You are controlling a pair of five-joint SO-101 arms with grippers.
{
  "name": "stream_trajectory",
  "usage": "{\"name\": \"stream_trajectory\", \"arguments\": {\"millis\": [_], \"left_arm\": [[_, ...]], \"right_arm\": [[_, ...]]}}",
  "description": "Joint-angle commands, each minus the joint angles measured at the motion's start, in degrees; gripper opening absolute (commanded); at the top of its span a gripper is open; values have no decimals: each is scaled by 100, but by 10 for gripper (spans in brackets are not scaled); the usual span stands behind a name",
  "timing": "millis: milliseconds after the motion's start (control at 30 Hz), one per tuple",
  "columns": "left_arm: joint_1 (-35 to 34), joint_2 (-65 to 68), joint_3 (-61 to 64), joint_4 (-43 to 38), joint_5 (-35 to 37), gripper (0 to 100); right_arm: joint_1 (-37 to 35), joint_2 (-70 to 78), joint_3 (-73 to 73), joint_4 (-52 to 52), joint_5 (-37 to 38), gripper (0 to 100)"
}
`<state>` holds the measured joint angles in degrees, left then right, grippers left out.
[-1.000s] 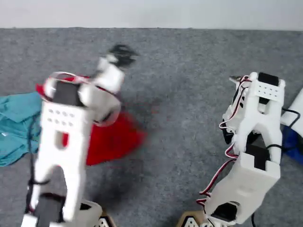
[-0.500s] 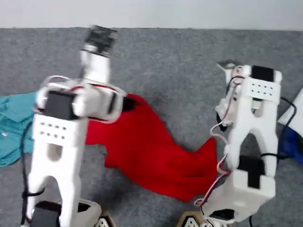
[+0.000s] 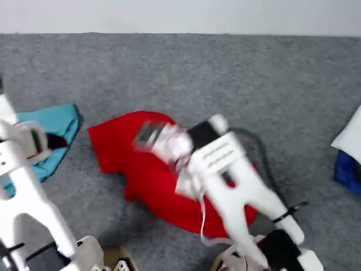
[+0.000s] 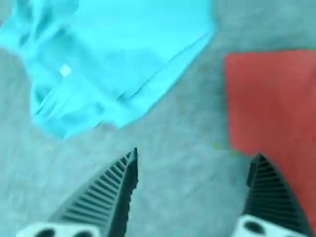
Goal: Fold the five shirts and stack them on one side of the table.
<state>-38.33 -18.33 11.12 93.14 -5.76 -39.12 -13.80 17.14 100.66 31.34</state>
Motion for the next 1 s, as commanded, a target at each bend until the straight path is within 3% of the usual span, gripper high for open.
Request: {"name": "stream_trajectory", "arguments": {"millis": [0, 100, 267, 367, 467, 600, 700, 800, 967], "left_arm": [[-475, -114, 198, -53, -237, 341], [-598, -123, 365, -44, -237, 341], [-580, -158, 505, 53, -211, 341], [-580, -158, 497, 211, -211, 341], [-580, -167, 497, 360, -211, 341], [-580, -167, 497, 519, -211, 341], [-580, -167, 497, 519, -211, 341], [-563, -158, 497, 519, -211, 341], [-563, -158, 497, 519, -211, 341]], "right_arm": [[-927, -259, 536, 224, 114, 369], [-998, -101, 818, -207, 123, 344], [-444, 822, 941, -1226, 158, 343], [-66, 1622, 941, -1604, 589, 341], [418, 2343, 809, -1921, 844, 258], [1033, 2712, 158, -1613, 862, 0], [1411, 2563, -519, -1051, 879, 50], [1938, 2299, -1284, -708, 888, 6], [3442, 2053, -2215, -725, 888, 9]]}}
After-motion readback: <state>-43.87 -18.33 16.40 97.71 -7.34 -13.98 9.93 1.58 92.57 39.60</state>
